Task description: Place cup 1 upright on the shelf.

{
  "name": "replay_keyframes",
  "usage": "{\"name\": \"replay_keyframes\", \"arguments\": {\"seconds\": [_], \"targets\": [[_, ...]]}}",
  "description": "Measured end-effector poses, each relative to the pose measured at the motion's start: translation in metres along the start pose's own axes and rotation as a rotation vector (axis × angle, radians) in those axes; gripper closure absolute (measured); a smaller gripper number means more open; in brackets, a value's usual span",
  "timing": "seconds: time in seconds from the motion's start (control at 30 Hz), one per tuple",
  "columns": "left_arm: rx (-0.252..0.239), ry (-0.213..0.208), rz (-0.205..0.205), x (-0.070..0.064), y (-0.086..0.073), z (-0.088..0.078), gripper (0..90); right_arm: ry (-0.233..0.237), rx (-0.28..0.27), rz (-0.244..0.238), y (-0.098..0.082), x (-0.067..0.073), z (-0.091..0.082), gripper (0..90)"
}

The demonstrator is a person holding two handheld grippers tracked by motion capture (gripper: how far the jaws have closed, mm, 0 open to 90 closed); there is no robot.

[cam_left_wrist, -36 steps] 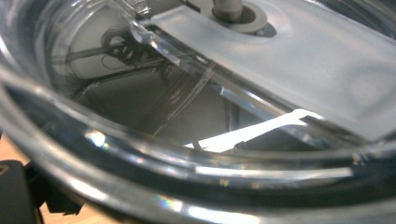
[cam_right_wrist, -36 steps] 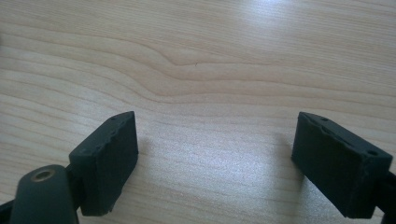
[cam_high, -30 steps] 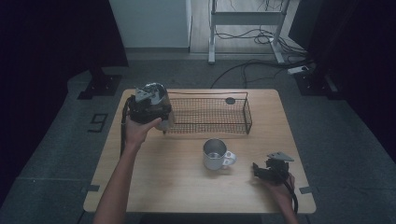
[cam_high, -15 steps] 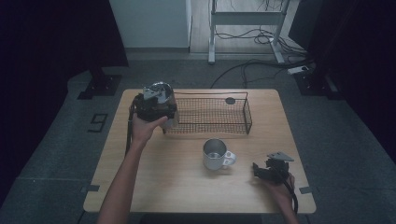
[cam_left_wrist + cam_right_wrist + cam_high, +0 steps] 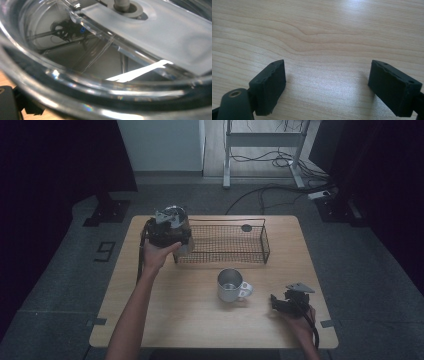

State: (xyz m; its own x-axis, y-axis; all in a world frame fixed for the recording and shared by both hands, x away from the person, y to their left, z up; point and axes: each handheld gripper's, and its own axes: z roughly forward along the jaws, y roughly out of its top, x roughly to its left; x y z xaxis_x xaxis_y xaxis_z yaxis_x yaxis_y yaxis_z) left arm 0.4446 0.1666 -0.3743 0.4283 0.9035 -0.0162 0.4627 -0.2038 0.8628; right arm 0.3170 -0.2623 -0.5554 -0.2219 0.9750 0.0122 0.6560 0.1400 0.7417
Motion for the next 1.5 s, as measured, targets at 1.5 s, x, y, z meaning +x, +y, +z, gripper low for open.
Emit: {"name": "replay_keyframes", "arguments": {"seconds": [1.5], "targets": [[0.023,-0.012,-0.01,-0.012,0.021,0.047,3.9,0.001,0.001,0.001,0.0,0.0,0.0,13.9]]}}
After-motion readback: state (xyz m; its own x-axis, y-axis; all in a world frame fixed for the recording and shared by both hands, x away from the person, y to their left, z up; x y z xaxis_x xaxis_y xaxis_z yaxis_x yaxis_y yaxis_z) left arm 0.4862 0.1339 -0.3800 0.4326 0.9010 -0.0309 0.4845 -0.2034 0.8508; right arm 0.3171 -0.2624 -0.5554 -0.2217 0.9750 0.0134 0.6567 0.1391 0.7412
